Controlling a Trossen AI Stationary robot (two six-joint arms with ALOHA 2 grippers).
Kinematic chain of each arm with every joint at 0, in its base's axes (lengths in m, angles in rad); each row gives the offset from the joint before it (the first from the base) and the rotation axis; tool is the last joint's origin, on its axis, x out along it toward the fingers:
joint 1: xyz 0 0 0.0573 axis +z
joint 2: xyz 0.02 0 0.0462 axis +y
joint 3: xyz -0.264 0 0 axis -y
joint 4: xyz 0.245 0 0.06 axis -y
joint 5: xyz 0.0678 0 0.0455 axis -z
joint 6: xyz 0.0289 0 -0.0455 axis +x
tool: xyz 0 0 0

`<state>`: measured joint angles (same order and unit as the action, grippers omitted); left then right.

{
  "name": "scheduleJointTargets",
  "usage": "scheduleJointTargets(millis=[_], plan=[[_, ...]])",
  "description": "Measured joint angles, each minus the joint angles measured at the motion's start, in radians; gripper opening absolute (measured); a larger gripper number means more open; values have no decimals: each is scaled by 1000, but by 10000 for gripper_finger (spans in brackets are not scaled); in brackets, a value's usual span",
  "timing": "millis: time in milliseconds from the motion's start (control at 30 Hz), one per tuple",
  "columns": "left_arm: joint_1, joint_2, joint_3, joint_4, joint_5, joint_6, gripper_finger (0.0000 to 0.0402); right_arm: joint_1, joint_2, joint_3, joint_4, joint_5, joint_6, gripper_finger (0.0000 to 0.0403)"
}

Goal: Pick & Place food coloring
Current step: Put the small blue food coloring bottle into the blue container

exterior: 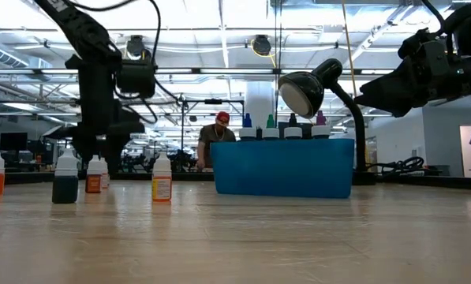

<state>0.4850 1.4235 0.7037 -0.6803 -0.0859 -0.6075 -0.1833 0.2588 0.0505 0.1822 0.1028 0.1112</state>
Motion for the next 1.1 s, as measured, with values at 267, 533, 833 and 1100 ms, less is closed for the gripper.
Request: scheduleJointTargets(millis=[267,533,833,1100], plan=[[0,99,4,60,-14,3,228,0,0,0,0,0,0,224],[0,94,3,58,-20,19,228,0,0,0,0,0,0,224],[-1,93,2,55,-22,33,215,0,0,0,0,0,0,224],[0,94,1,53,-17,37,97,0,0,0,0,0,0,224]])
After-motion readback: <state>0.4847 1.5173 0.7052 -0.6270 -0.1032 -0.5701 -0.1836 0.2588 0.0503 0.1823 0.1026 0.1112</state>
